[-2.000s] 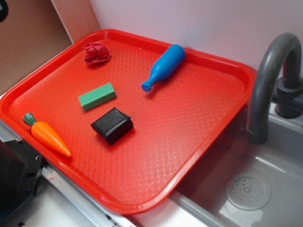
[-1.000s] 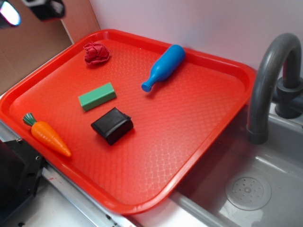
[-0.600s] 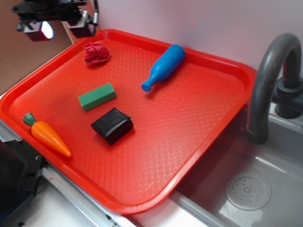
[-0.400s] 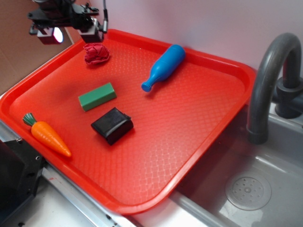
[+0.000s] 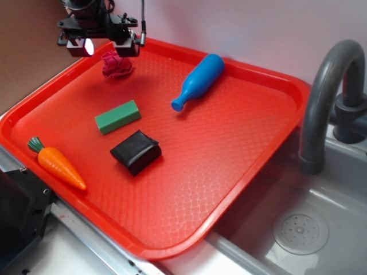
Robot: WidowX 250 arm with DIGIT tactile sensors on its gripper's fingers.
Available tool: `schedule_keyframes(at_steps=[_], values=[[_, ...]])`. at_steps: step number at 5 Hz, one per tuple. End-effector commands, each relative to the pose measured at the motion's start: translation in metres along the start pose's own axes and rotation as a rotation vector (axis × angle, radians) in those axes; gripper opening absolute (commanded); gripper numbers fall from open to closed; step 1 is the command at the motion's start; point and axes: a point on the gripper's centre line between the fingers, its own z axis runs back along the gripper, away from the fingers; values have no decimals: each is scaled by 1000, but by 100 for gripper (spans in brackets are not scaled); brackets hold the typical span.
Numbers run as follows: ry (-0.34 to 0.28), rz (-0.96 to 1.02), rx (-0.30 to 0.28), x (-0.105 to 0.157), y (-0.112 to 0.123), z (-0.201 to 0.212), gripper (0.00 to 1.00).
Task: Grab the red paper.
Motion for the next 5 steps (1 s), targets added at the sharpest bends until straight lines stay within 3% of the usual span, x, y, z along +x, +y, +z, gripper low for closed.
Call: schedule_keyframes(at_steps=[1,3,4,5], values=[[-1,17,-16,24,8,-10,100],[72,8,-13,21,11,-32,100],[94,-9,-9,16,10,-35,69],[94,-20,-9,13,11,-33,0]])
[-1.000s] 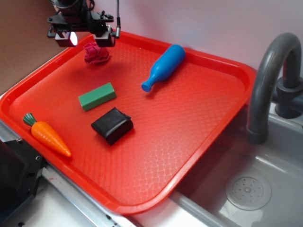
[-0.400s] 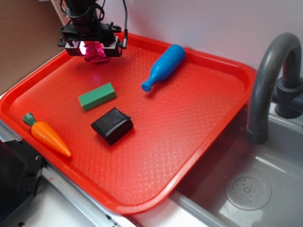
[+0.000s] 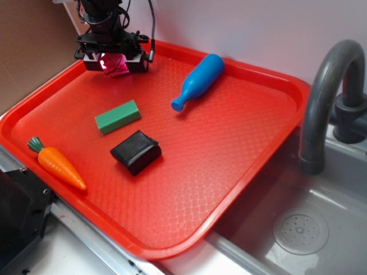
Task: Grab the red paper.
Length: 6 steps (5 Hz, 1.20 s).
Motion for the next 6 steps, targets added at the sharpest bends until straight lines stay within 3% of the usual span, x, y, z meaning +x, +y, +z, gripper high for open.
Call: schedule_keyframes(at_steps=[1,2,3,4,5,6], values=[[-35,-6,3,4,14,29,0],[14,-51,-37,10,13,73,0],[52,-192,-134,6,3,122,0],[81,-378,-180,-13,-15,167,0],[94,-460,-292,-36,-20,215,0],[66,-387,-368,-43,-15,234,0]])
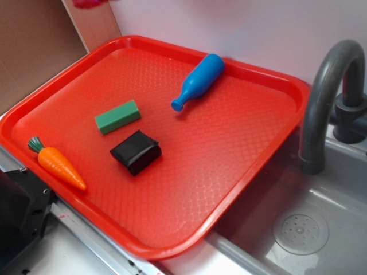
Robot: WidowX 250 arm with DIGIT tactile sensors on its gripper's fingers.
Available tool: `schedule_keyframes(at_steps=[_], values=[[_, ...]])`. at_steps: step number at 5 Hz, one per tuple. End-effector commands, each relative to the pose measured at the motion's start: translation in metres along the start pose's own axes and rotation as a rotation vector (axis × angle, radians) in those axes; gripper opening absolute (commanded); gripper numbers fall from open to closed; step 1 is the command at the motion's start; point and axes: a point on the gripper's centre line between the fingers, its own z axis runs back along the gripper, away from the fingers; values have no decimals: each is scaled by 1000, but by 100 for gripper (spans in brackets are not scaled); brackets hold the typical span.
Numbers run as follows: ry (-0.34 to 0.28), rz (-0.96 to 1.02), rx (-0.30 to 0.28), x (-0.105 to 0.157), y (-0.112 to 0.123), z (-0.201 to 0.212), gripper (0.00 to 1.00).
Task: Grab the red paper.
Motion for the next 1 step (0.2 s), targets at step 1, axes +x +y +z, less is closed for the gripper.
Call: schedule_keyframes(at_steps=[1], values=[[-60,93,4,7,17,27,0]])
